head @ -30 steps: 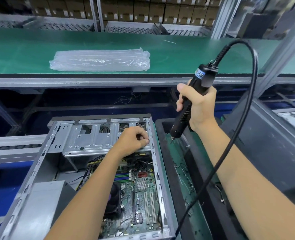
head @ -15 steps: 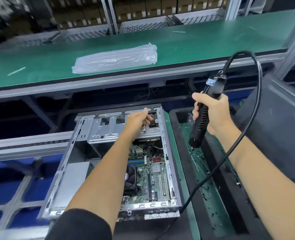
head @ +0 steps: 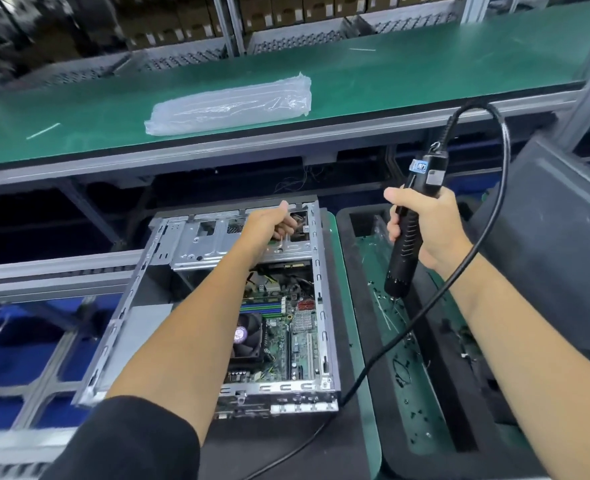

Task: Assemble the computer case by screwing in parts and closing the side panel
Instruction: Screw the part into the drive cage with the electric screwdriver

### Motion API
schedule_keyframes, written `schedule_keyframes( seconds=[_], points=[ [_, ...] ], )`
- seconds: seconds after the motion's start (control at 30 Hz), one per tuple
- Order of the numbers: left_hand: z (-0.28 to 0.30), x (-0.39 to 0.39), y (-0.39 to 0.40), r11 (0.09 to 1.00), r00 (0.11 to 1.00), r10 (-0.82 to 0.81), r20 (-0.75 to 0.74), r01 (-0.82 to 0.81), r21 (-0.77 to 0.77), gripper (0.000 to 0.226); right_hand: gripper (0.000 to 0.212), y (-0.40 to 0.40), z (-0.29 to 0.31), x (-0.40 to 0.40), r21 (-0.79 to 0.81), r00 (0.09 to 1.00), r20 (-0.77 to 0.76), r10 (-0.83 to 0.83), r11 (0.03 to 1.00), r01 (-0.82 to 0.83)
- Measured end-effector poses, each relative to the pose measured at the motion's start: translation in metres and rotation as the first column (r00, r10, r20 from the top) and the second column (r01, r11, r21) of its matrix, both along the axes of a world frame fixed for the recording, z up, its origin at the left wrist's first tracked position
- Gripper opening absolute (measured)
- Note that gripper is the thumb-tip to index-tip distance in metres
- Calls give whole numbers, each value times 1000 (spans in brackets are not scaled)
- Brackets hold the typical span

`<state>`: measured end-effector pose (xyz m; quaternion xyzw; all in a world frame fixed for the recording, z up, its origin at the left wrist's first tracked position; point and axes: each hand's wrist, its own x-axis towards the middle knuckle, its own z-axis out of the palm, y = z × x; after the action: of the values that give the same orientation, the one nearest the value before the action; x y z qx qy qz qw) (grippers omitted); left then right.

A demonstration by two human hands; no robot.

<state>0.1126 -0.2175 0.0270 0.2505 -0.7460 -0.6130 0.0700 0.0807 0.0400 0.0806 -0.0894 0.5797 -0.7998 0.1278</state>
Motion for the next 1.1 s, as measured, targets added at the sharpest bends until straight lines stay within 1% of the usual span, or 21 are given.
schedule_keyframes(
  seconds=[0.1,0.23,0.33,0.43,0.5,0.57,0.63,0.7,0.77,0.93,1.1],
  points=[
    [9,2,-3,999,999,32,-5,-32,-36,46,21,-5,-3,0,2,999,17,35,999,-35],
    [23,17,-15,994,993,-39,-113,27,-107,42,21,-21,-1,2,22,995,20,99,995,-99],
    [27,30,-24,991,985,-34,-170,11,-135,40,23,-37,5,6,5,987,24,159,987,-159],
    [28,40,-34,973,986,-51,-156,14,-232,37,29,-56,13,12,32,975,23,223,974,-223],
    [29,48,-45,952,991,-81,-110,44,-303,32,28,-72,20,17,95,962,47,268,958,-272],
    [30,55,-55,942,994,-77,-78,47,-333,23,26,-86,28,22,149,944,92,317,933,-328],
    [30,64,-65,947,994,-49,-98,15,-322,21,26,-103,33,28,137,910,161,383,904,-405],
    [30,71,-69,955,990,-31,-135,-11,-296,30,25,-117,37,35,77,864,236,445,878,-473],
    [28,78,-72,961,988,-29,-152,-14,-277,36,25,-131,35,42,44,841,275,465,868,-495],
    [23,78,-63,974,978,-70,-194,26,-225,34,25,-142,31,51,108,861,288,419,879,-464],
    [25,59,-39,979,961,-148,-233,110,-171,22,27,-111,44,39,142,903,283,323,917,-373]
  ],
)
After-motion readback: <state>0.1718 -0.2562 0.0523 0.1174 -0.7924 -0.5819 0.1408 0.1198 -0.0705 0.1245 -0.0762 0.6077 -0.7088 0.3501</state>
